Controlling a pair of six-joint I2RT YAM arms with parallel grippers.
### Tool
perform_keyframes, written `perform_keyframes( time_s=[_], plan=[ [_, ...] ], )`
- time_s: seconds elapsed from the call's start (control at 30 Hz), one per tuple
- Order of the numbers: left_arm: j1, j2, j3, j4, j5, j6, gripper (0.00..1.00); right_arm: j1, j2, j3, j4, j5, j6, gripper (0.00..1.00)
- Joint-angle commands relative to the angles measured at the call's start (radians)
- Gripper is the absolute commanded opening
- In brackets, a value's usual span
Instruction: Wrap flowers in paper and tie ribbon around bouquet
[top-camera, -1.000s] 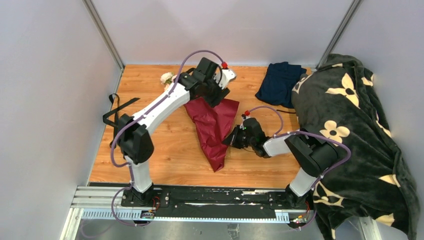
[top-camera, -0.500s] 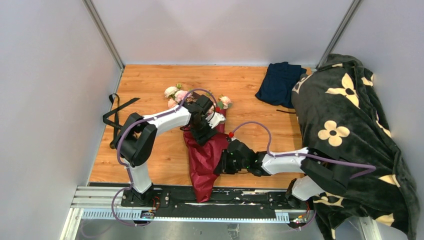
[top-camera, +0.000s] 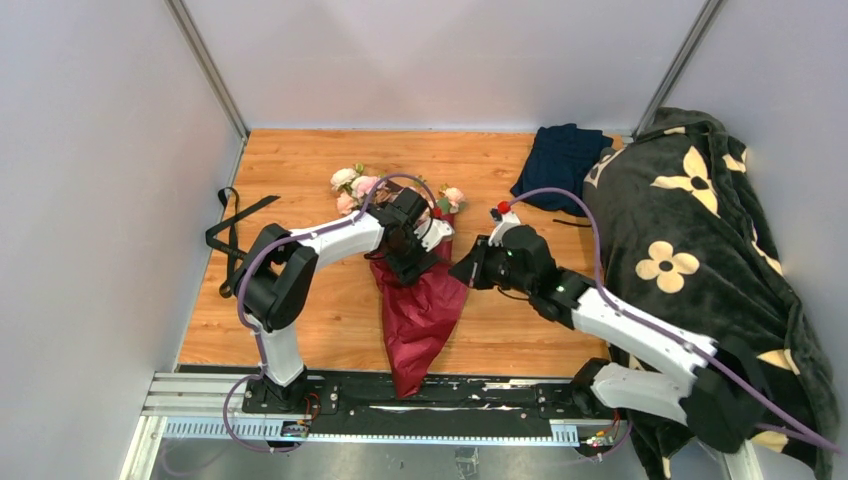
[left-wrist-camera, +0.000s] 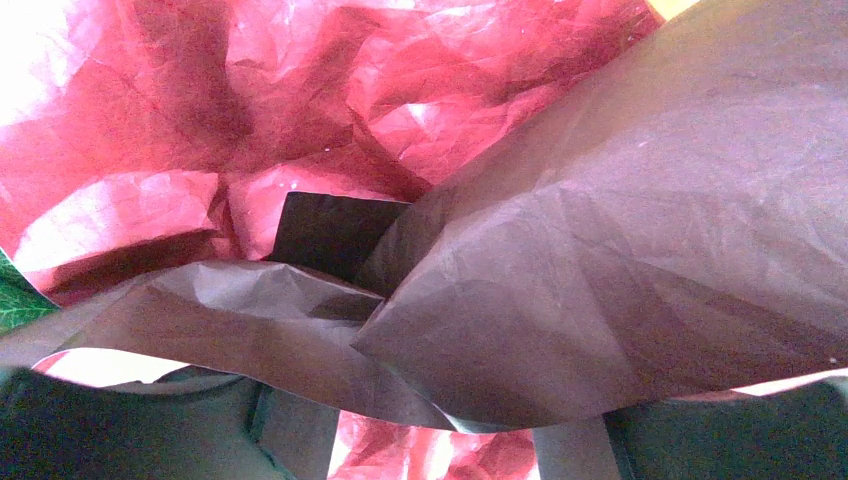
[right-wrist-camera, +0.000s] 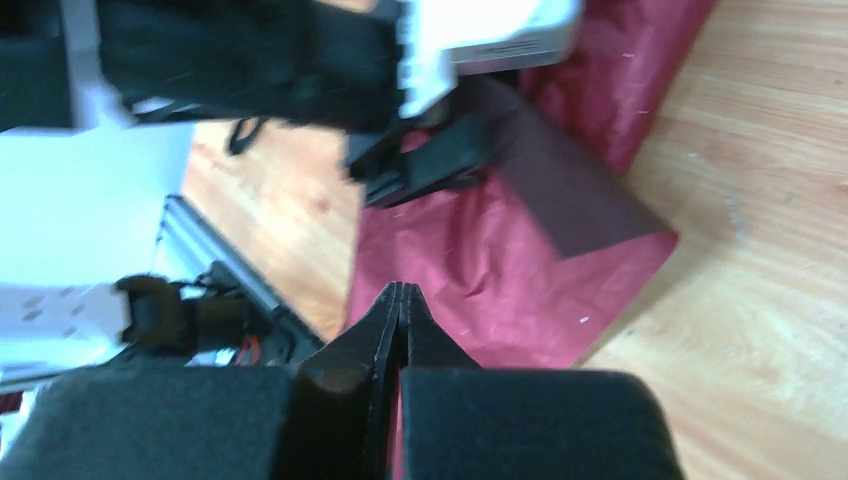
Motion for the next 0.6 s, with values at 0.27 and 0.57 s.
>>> perform_keyframes(
  time_s=[0.27,0.57],
  plan=[
    [-0.007,0.051,0.045,0.048,-0.014,-0.012,0.68,-0.172,0.552,0.085,0.311,-0.203,-0.072,0.0],
    [-0.018,-0.031,0.069,0.002,0.037,0.042,0.69,-0.29,0.775,0.103,0.473,-0.137,-0.043,0.0]
  ],
)
